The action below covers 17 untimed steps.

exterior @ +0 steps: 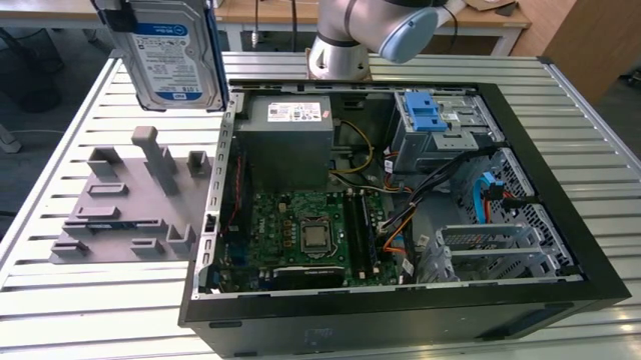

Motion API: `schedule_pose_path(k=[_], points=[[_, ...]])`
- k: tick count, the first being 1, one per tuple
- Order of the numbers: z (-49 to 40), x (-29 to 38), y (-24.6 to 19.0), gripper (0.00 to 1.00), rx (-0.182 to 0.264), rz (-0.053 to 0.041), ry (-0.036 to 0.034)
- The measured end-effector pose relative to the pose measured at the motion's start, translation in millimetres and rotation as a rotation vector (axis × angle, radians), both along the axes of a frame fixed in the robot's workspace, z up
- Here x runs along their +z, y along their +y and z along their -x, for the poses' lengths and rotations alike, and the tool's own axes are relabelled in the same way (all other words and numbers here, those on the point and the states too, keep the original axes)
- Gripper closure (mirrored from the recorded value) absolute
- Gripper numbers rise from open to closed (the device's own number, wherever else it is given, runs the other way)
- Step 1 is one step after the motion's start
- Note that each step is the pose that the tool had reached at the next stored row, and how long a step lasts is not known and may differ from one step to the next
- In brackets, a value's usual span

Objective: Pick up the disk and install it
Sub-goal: 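Pick up the disk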

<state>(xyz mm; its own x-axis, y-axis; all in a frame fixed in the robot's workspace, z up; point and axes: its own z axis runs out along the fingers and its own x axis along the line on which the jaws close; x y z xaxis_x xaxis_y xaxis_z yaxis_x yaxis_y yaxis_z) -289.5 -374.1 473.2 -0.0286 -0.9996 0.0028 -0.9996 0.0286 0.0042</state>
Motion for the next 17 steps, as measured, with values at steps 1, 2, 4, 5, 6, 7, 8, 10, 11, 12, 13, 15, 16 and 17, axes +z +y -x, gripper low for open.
schedule_pose_path(k=[1, 2, 4, 5, 6, 7, 8, 10, 11, 12, 13, 15, 16, 17], points=[[-2.9, 0.0, -1.1, 0.64, 0.000, 0.0000, 0.0003], [-5.6, 0.0, -2.1, 0.64, 0.000, 0.0000, 0.0006], [-10.9, 0.1, -4.0, 0.64, 0.000, 0.0001, 0.0013], [-13.6, 0.0, -5.0, 0.64, 0.000, 0.0001, 0.0016], [-16.3, 0.0, -6.0, 0.64, 0.000, 0.0000, 0.0019], [-19.1, 0.0, -7.0, 0.64, 0.000, 0.0000, 0.0022], [-22.1, 0.0, -8.0, 0.64, 0.000, 0.0001, 0.0025], [-26.4, 0.0, -9.1, 0.64, 0.000, 0.0001, 0.0030], [-26.9, 0.0, -9.1, 0.64, 0.000, 0.0001, 0.0031], [-26.9, 0.0, -9.1, 0.64, 0.000, -0.0003, 0.0031], [-26.9, 0.1, -9.2, 0.64, 0.000, -0.0020, 0.0032], [-26.9, 0.0, -9.3, 0.64, 0.000, -0.0047, -0.0001], [-27.0, 0.0, -9.4, 0.64, 0.000, -0.0052, -0.0028], [-27.0, 0.1, -9.5, 0.64, 0.000, -0.0053, -0.0041]])
